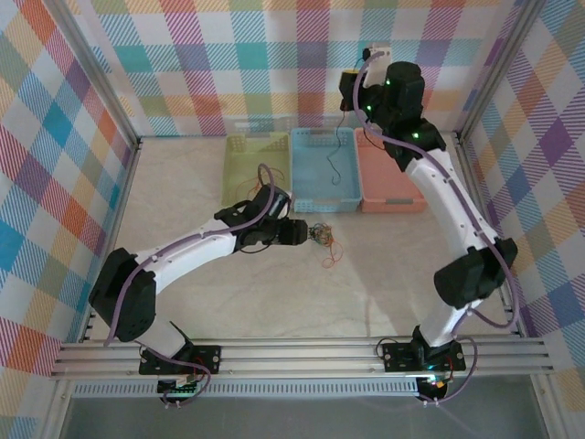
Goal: Untangle the cables
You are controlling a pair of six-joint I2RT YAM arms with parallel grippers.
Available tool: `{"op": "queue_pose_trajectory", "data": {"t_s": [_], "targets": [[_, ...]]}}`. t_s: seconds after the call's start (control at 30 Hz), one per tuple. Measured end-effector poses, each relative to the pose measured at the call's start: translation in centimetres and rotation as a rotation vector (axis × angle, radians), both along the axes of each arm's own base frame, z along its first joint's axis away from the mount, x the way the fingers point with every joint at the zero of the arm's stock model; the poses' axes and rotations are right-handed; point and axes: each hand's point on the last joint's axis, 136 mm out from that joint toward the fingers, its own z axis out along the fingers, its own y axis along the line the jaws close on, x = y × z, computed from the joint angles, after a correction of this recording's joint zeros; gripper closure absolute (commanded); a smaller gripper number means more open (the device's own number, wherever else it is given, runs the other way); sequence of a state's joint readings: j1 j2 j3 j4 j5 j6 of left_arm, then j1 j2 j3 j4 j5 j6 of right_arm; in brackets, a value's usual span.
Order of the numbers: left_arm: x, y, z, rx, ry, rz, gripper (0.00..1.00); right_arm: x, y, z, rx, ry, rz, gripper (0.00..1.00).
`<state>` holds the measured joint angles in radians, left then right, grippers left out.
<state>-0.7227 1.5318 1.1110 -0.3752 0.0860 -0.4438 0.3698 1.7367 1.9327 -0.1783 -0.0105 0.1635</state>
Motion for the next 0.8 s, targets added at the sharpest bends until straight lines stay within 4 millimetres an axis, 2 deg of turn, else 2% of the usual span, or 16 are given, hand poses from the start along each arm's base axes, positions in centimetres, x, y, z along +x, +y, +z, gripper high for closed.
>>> {"op": "queue_pose_trajectory", "data": {"t_s": [0.07,0.13,0.17,0.27,0.3,0.37,0.43,0.53,0.63,0.7,0.8], "targets": [[-0.3,0.3,-0.3,0.000,-0.001,0.001,0.43,1.7,0.4,-0.7,-0.011,0.010,-0.001,1.00],[-0.5,0.5,-0.8,0.007,0.004,-0.001,0.43,3.4,0.9,-2.4,-0.034,0.044,-0.001,1.00],[-0.6,0.6,-1.2,0.010,0.008,-0.001,0.43,4.3,1.1,-3.9,-0.051,0.073,-0.001,1.00],[-0.9,1.0,-2.1,0.022,0.020,0.000,0.43,6.0,1.8,-9.1,-0.097,0.172,0.005,1.00],[-0.9,1.1,-2.3,0.026,0.022,0.000,0.43,6.4,2.0,-12.2,-0.121,0.230,0.007,1.00],[-0.9,1.2,-2.4,0.028,0.022,0.000,0.43,6.7,2.2,-16.4,-0.152,0.314,0.011,0.99],[-0.9,1.3,-2.3,0.027,0.017,-0.001,0.43,6.8,2.4,-20.7,-0.182,0.407,0.026,0.90],[-0.8,1.5,-2.1,0.024,0.009,0.004,0.43,6.9,3.3,-25.5,-0.209,0.535,0.075,0.80],[-0.7,1.6,-2.1,0.023,0.003,0.008,0.43,7.5,4.4,-28.6,-0.211,0.634,0.132,0.71],[-0.7,1.7,-2.2,0.023,0.003,0.011,0.43,7.1,4.7,-30.1,-0.216,0.693,0.155,0.58],[-0.5,1.8,-2.3,0.022,0.001,0.015,0.43,5.7,4.4,-31.6,-0.224,0.779,0.162,0.54]]}}
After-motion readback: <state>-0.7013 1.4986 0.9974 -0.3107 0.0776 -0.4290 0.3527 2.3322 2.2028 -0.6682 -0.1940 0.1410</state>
